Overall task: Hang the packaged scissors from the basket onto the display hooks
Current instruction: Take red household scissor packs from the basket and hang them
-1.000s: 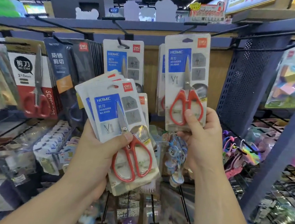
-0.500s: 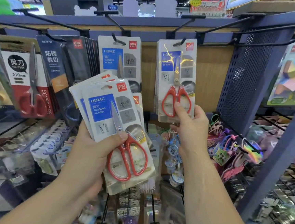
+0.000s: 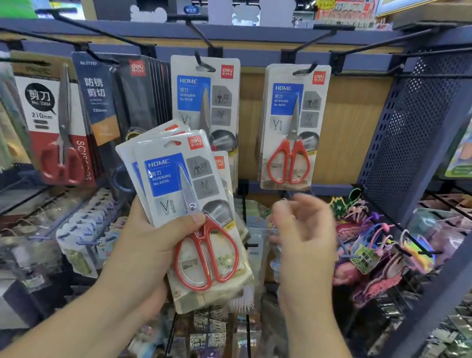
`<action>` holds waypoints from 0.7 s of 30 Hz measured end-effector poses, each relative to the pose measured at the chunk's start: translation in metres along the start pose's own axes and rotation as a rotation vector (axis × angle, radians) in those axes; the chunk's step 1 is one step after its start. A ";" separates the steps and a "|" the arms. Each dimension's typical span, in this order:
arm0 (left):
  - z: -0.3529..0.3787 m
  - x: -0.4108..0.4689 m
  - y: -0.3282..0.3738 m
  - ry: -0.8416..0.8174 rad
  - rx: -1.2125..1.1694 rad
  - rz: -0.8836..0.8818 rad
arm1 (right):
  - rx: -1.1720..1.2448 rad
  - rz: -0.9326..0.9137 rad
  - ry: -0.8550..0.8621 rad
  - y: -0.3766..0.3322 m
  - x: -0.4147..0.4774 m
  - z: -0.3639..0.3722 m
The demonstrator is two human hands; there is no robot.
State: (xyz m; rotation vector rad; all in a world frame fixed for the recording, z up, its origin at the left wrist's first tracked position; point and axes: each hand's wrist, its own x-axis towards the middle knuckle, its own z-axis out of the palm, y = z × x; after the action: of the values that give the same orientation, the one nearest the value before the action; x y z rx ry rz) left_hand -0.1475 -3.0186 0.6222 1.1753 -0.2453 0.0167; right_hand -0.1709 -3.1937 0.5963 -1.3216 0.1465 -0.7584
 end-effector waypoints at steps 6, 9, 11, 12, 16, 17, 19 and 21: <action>0.004 0.002 -0.006 0.028 -0.041 0.007 | -0.354 -0.159 -0.257 0.012 -0.037 0.028; 0.006 -0.001 -0.008 0.011 -0.074 -0.016 | -0.304 -0.163 -0.218 0.011 -0.039 0.028; 0.008 -0.003 -0.010 -0.017 -0.092 -0.016 | -0.246 -0.148 -0.194 0.013 -0.041 0.028; 0.009 -0.005 -0.011 -0.024 -0.102 -0.010 | -0.212 -0.132 -0.175 0.014 -0.041 0.028; 0.010 -0.011 -0.015 -0.004 -0.107 -0.021 | -0.018 -0.014 -0.103 0.012 -0.041 0.025; 0.011 -0.012 -0.015 -0.007 -0.099 -0.025 | 0.011 0.006 -0.095 0.011 -0.042 0.025; 0.011 -0.012 -0.014 -0.002 -0.086 -0.023 | 0.068 0.037 -0.089 0.008 -0.042 0.024; 0.010 -0.011 -0.014 -0.007 -0.070 -0.007 | 0.183 0.088 -0.102 0.008 -0.040 0.023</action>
State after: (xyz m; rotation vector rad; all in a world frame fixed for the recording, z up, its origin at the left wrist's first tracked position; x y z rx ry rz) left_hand -0.1578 -3.0323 0.6112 1.1065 -0.2462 -0.0019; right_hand -0.1861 -3.1510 0.5826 -1.1689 0.0517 -0.6139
